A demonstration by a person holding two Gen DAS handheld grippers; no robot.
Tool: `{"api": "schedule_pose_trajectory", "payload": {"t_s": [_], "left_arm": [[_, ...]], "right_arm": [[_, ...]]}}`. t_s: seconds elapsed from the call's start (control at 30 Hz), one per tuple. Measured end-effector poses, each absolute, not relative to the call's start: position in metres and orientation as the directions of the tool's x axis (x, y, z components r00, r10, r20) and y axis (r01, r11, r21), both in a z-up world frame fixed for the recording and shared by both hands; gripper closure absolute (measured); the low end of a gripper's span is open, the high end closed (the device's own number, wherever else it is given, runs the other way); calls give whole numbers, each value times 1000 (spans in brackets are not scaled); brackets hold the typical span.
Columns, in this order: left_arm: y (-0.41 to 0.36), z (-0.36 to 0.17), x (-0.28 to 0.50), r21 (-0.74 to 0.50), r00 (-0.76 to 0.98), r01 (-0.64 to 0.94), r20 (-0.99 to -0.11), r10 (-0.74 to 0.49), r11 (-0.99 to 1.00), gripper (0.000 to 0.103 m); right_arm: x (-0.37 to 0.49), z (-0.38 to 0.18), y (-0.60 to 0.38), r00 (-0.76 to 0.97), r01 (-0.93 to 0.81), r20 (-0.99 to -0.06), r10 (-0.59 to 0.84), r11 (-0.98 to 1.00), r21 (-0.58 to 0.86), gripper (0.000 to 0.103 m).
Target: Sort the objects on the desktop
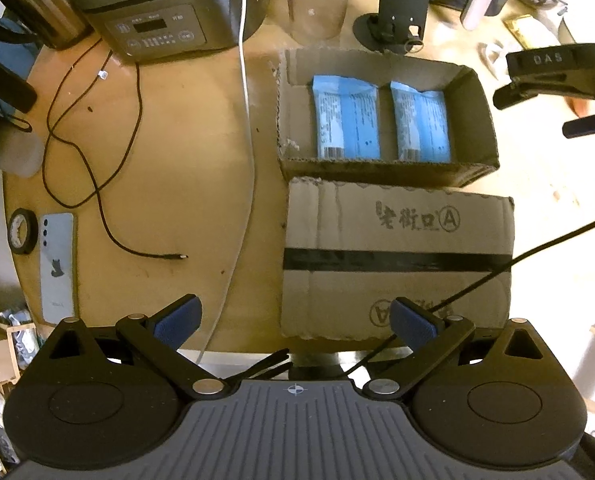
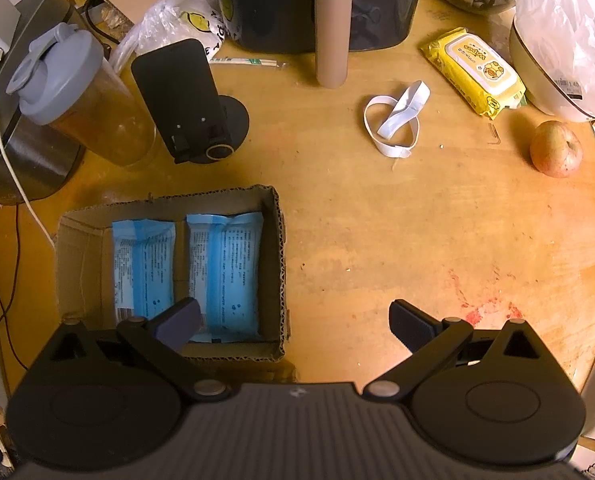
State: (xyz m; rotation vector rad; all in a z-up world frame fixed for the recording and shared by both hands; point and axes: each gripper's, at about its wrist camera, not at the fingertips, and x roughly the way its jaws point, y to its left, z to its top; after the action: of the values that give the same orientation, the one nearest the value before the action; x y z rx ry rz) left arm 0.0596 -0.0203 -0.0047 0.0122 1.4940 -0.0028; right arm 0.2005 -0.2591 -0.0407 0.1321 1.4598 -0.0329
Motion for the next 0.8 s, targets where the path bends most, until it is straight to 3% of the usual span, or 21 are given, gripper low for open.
{"api": "schedule_pose_trajectory", "payload": {"t_s": [0.8], "left_arm": [[-18, -4, 92, 19, 102, 36, -995, 16, 999, 0]], "right_arm": [[196, -43, -263, 102, 105, -993, 64, 992, 75, 0]]}}
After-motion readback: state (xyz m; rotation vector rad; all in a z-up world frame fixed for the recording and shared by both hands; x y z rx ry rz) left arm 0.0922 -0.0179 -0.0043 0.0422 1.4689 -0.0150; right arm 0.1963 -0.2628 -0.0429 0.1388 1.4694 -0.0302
